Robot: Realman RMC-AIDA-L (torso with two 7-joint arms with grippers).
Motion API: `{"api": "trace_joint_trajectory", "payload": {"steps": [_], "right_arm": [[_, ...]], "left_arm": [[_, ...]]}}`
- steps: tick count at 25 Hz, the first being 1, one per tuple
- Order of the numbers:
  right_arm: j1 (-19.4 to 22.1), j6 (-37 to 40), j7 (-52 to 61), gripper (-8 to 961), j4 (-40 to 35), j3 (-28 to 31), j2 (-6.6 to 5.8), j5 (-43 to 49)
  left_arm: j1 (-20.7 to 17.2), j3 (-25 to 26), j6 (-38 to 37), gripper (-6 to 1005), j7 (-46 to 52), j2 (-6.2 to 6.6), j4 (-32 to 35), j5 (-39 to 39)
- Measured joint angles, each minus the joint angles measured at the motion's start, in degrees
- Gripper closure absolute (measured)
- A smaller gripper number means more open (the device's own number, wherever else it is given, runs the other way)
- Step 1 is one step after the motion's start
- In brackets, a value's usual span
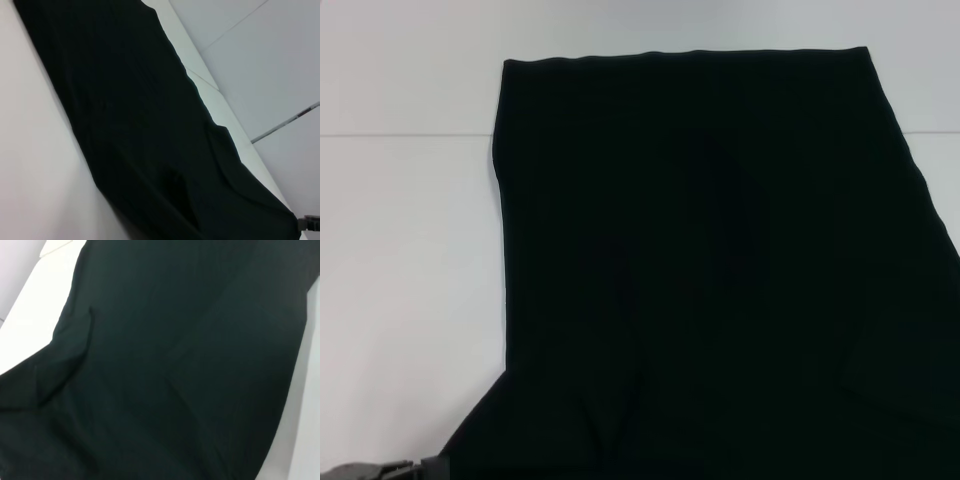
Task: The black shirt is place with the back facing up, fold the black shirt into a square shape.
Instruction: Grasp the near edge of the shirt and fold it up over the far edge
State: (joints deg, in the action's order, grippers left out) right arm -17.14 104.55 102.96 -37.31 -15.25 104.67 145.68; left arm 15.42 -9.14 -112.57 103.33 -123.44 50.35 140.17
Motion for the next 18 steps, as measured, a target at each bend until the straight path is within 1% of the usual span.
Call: {"api": "trace_joint_trajectory", "payload": {"steps": [4,6,8,9,10,12,15,18], "right_arm": [[-0.60,0.03,-0.62,853,0.00,0.38,-0.06,-0.25],[-2.22,-0.42,-0.45,850,0.00,1.42,0.00,-0.34],[-4.29,-0.90,-0.15,846,-0.01,3.25,0.20,-0.40],[-5.60,-1.31,0.08,844,-0.12,4.54,0.33,-0.43],[-6.86,-2.08,0.50,842,-0.26,5.57,0.45,-0.44],[-9.17,-3.94,1.67,838,-0.36,6.71,0.56,-0.45],[-13.47,-8.34,3.93,833,-0.02,6.34,0.80,-0.39],[-17.37,-13.19,5.54,827,0.08,5.48,1.30,-0.35]], "left_arm": [[0.78,0.00,-0.17,973,0.41,-0.09,-0.88,-0.50],[2.28,0.01,-0.04,973,0.86,0.34,-1.86,-1.16],[4.57,0.02,0.62,967,1.65,0.97,-3.02,-2.20],[7.45,0.00,1.95,964,2.70,1.90,-4.64,-3.58],[7.45,0.00,1.95,961,2.70,1.90,-4.64,-3.58],[10.93,-0.01,4.39,955,3.83,3.34,-7.44,-4.76],[15.71,-0.01,9.23,947,4.93,5.42,-12.03,-6.05],[20.02,0.05,15.38,938,5.10,7.06,-16.30,-7.92]]}}
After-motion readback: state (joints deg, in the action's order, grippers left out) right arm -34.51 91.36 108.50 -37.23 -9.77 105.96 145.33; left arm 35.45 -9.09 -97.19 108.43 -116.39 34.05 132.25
